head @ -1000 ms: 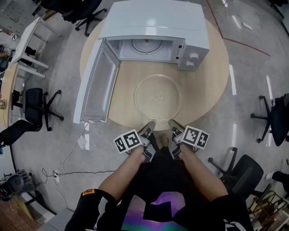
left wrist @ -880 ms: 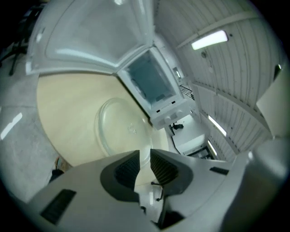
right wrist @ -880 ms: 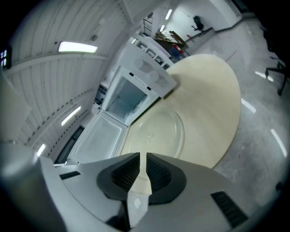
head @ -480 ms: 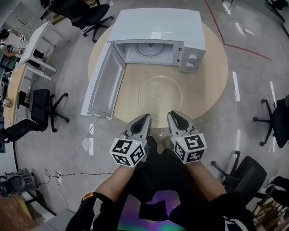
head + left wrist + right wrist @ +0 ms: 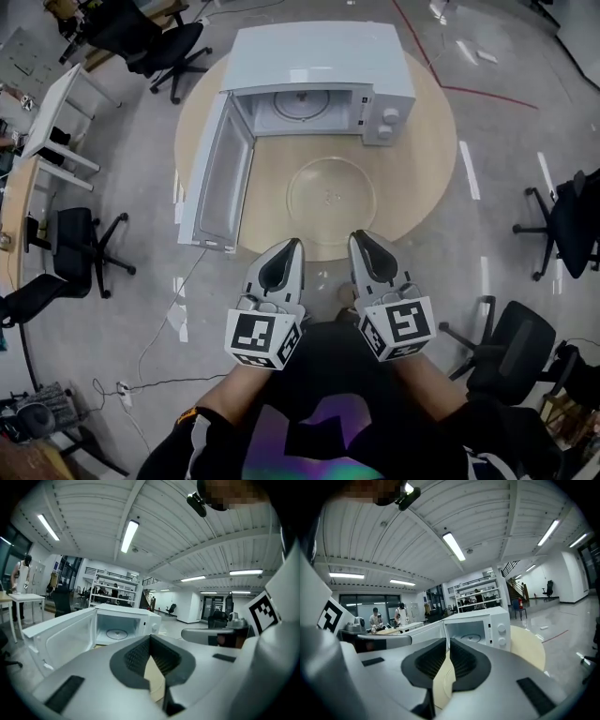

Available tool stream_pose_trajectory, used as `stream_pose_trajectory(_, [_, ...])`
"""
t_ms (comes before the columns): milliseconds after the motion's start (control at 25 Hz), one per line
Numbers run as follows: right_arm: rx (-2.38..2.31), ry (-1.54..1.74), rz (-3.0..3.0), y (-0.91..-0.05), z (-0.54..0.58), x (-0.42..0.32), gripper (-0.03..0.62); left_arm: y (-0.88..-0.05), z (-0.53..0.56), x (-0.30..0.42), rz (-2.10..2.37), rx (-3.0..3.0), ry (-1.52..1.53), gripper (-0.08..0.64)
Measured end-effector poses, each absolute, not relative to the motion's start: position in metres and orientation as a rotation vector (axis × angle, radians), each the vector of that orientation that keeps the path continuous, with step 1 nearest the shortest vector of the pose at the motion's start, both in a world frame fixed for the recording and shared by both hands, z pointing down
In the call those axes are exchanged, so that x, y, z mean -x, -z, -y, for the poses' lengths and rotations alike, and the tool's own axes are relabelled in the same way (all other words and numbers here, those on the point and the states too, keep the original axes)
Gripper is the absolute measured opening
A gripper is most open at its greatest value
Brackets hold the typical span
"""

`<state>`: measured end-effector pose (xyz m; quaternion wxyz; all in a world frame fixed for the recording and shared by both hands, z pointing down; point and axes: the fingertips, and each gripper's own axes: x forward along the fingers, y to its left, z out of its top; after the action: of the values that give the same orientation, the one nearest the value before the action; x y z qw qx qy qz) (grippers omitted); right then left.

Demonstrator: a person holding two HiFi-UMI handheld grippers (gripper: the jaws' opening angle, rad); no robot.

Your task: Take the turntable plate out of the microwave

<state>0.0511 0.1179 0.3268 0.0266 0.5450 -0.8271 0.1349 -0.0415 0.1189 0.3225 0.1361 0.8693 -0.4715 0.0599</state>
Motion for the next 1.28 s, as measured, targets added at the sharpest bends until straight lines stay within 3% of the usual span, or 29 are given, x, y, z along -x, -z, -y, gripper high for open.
stream_pose_trajectory(560, [-1.872,-0.291,2.392,-0.304,-0.193,0.013,0.028,-0.306,-0.165,0.117,1.299,-2.625,-0.160,0.048])
stream_pose_trajectory(1280, [-1.807,-0.304,2.425,-0.316,-0.216,-0.039,0.020,-0.311,-0.190,0.062,1.353,-2.655,-0.246,0.048])
